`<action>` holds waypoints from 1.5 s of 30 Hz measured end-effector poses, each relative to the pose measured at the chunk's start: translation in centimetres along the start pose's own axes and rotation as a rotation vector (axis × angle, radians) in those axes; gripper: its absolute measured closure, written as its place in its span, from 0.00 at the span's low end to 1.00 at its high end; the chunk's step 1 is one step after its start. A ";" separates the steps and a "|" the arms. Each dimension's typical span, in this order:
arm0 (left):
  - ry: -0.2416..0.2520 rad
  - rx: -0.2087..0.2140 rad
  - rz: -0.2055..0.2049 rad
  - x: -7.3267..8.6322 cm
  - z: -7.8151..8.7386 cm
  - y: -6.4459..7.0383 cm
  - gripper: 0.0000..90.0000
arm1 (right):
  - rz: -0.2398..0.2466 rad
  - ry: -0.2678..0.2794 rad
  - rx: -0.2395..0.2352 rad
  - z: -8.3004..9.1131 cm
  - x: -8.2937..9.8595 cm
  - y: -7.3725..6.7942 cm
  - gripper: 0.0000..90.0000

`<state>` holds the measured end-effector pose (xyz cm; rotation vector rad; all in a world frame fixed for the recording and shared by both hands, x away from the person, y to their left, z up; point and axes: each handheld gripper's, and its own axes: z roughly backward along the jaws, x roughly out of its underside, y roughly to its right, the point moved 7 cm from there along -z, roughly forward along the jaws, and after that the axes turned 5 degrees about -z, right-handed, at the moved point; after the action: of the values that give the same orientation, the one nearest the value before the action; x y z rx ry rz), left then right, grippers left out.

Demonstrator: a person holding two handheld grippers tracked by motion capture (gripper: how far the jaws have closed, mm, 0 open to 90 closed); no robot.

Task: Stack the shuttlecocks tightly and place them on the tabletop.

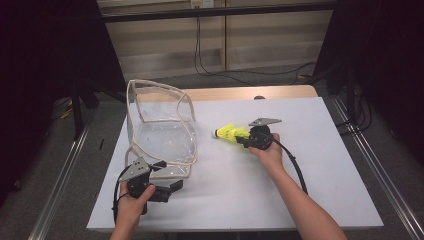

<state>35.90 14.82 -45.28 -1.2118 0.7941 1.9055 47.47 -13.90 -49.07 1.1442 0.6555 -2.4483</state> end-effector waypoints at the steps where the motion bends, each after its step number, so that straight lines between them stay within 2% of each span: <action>1: 0.000 -0.001 0.000 0.0 0.0 0.0 0.04 | 0.001 -0.001 -0.002 0.2 0.1 0.0 0.93; 7: -0.005 0.001 -0.003 0.0 0.0 0.0 0.04 | 0.010 -0.009 -0.021 1.2 0.3 -0.2 0.93; 11: -0.003 0.001 0.002 0.0 0.0 0.1 0.04 | 0.016 -0.009 -0.014 1.4 0.3 -0.2 0.92; 17: -0.004 0.003 0.000 0.0 0.0 0.1 0.04 | -0.006 0.012 0.003 0.8 0.3 -0.2 0.92; 21: -0.006 0.003 -0.003 0.0 -0.1 0.1 0.04 | -0.013 0.014 0.043 0.4 0.2 0.1 0.92; 26: -0.005 0.004 0.000 0.0 -0.1 0.1 0.04 | 0.007 0.008 0.037 -0.1 0.0 -0.1 0.92; 28: -0.006 0.005 -0.001 0.0 -0.1 0.1 0.04 | 0.022 0.008 0.052 -0.3 -0.1 -0.1 0.92; 35: -0.006 0.006 -0.003 0.0 -0.1 0.1 0.04 | 0.022 0.009 0.034 -0.8 -0.1 -0.5 0.91; 39: -0.006 0.006 -0.003 0.0 -0.1 0.0 0.04 | 0.016 0.012 0.028 -1.0 0.0 -0.7 0.86; 43: -0.006 0.006 -0.003 0.0 -0.1 0.1 0.04 | 0.018 0.017 0.039 -1.0 0.0 -0.7 0.75; 45: -0.006 0.006 -0.001 0.0 -0.1 0.1 0.04 | 0.004 0.017 0.038 -1.0 0.0 -0.8 0.67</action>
<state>35.85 14.71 -45.32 -1.2027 0.7953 1.9037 47.72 -12.67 -49.42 1.1810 0.6139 -2.4596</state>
